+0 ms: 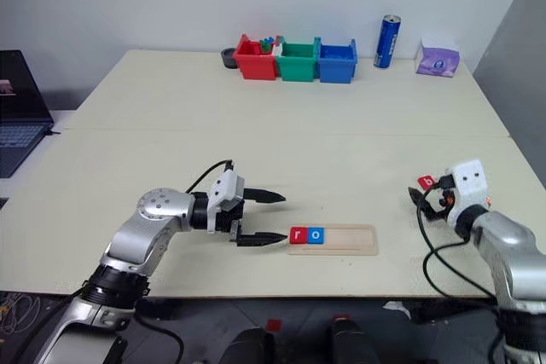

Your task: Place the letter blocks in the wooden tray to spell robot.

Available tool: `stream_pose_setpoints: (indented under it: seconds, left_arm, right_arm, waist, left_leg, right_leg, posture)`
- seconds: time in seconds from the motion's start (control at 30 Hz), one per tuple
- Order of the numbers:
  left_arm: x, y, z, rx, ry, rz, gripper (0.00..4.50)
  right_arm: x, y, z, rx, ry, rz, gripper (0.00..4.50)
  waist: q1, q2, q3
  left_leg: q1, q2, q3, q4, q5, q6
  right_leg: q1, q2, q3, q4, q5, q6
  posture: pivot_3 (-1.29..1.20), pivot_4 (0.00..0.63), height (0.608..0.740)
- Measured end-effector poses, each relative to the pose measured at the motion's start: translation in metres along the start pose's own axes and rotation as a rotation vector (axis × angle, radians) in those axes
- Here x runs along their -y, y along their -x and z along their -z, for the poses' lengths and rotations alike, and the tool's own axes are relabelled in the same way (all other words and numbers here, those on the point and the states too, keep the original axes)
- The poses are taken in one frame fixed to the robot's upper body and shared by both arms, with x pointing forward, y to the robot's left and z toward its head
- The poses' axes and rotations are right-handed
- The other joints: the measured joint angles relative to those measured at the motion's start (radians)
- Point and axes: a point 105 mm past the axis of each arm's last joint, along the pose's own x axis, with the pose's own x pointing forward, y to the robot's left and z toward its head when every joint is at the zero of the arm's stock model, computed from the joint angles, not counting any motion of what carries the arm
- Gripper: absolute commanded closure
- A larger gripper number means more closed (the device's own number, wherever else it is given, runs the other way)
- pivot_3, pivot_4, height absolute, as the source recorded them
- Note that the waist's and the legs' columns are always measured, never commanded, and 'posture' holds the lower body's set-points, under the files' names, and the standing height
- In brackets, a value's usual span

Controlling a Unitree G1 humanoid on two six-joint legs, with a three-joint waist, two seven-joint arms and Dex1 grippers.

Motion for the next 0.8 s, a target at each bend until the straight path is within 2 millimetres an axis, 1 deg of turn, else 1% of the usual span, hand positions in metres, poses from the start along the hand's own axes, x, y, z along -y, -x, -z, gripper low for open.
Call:
stream_pose_setpoints:
  seconds: [0.1, 0.17, 0.37, 0.53, 0.57, 0.6, 0.8]
  left_arm:
    - [0.004, 0.004, -0.004, -0.002, -0.005, 0.012, 0.02]
    - [0.006, 0.004, -0.007, 0.007, -0.011, 0.019, 0.02]
    - [0.011, 0.008, -0.012, 0.024, -0.031, 0.042, 0.02]
    - [0.016, 0.018, -0.006, -0.004, -0.044, 0.056, 0.02]
    - [0.016, 0.021, -0.004, -0.014, -0.05, 0.058, 0.0]
    - [0.017, 0.023, -0.003, -0.024, -0.06, 0.064, 0.0]
    - [0.018, 0.028, 0.004, -0.035, -0.086, 0.071, 0.0]
  right_arm:
    - [0.015, -0.013, 0.008, -0.041, -0.03, 0.038, 0.0]
    - [0.021, -0.018, 0.014, -0.061, -0.044, 0.043, 0.0]
    - [0.021, -0.03, 0.026, -0.114, -0.073, -0.009, 0.0]
    - [0.019, -0.034, 0.026, -0.117, -0.095, -0.053, 0.0]
    - [0.019, -0.034, 0.026, -0.116, -0.096, -0.059, 0.41]
    - [0.019, -0.035, 0.026, -0.115, -0.097, -0.065, 0.65]
    - [0.017, -0.039, 0.025, -0.108, -0.105, -0.067, 2.77]
  waist:
    - [0.001, 0.0, 0.0]
    - [0.002, 0.0, 0.0]
    - [-0.001, 0.001, 0.0]
    - [-0.004, 0.001, 0.0]
    - [-0.004, 0.001, 0.0]
    - [-0.004, 0.001, 0.0]
    - [-0.004, 0.001, 0.0]
  left_leg:
    - [0.0, 0.0, 0.0, 0.0, 0.0, 0.0]
    - [0.0, 0.0, 0.0, 0.0, 0.0, 0.0]
    - [0.0, 0.0, 0.0, 0.0, 0.0, 0.0]
    - [0.0, 0.0, 0.0, 0.0, 0.0, 0.0]
    - [0.0, 0.0, 0.0, 0.0, 0.0, 0.0]
    - [0.0, 0.0, 0.0, 0.0, 0.0, 0.0]
    - [0.001, 0.001, 0.001, 0.0, 0.0, 0.0]
  right_leg:
    - [0.0, 0.0, 0.0, 0.0, 0.001, -0.002]
    - [0.0, 0.0, 0.0, 0.0, 0.001, -0.002]
    - [0.0, 0.0, 0.0, 0.0, 0.001, -0.003]
    - [0.0, 0.0, 0.0, 0.0, 0.001, -0.003]
    - [0.0, 0.0, 0.0, 0.0, 0.001, -0.003]
    - [0.0, 0.0, 0.0, 0.0, 0.001, -0.003]
    - [0.0, 0.0, 0.0, 0.0, 0.001, -0.003]
  posture:
    - [0.0, 0.15, 0.74]
    - [0.0, 0.15, 0.74]
    - [0.0, 0.15, 0.74]
    - [0.0, 0.15, 0.74]
    - [0.0, 0.15, 0.74]
    - [0.0, 0.15, 0.74]
    - [0.0, 0.15, 0.74]
